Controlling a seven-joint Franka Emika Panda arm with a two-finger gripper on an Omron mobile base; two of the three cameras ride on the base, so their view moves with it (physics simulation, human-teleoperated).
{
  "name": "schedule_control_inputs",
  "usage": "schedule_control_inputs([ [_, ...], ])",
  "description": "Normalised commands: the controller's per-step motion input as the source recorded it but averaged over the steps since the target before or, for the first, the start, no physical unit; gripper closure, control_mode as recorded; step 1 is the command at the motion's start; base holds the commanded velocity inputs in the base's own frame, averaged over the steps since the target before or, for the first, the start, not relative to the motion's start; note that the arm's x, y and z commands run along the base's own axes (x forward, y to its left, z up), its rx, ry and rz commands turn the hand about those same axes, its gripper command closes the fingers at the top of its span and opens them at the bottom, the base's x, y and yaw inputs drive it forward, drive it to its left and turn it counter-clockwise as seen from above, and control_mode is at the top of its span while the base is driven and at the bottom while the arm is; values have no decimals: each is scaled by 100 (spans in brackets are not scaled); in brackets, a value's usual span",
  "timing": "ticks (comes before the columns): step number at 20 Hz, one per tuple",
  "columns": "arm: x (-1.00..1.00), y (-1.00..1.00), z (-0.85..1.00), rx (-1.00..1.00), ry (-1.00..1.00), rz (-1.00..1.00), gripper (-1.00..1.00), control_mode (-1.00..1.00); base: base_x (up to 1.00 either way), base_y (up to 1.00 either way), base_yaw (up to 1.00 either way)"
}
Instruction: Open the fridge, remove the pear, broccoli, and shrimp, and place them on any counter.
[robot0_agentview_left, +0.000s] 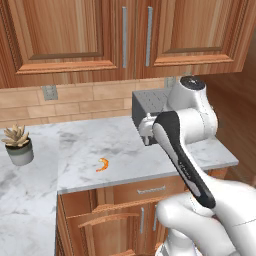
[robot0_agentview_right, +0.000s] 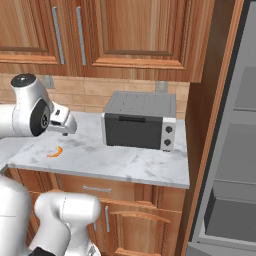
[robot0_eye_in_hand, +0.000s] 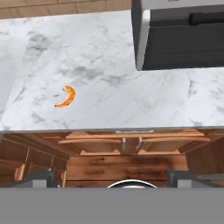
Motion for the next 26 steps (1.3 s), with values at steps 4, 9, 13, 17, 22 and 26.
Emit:
schedule_control_inputs([
  [4, -76, -59, 18, -2, -2, 0, -100, -100, 0, 0, 0],
  [9, -62, -29, 23, 0, -1, 0, -100, -100, 0, 0, 0],
  [13, -24, -10, 36, 0, -6, 0, -100, -100, 0, 0, 0],
  [17, -4, 0, 33, 0, -4, 0, -100, -100, 0, 0, 0],
  [22, 0, 0, 15, 0, 0, 0, -100, -100, 0, 0, 0],
  [26, 0, 0, 0, 0, 0, 0, -100, 100, -6, -6, 0],
])
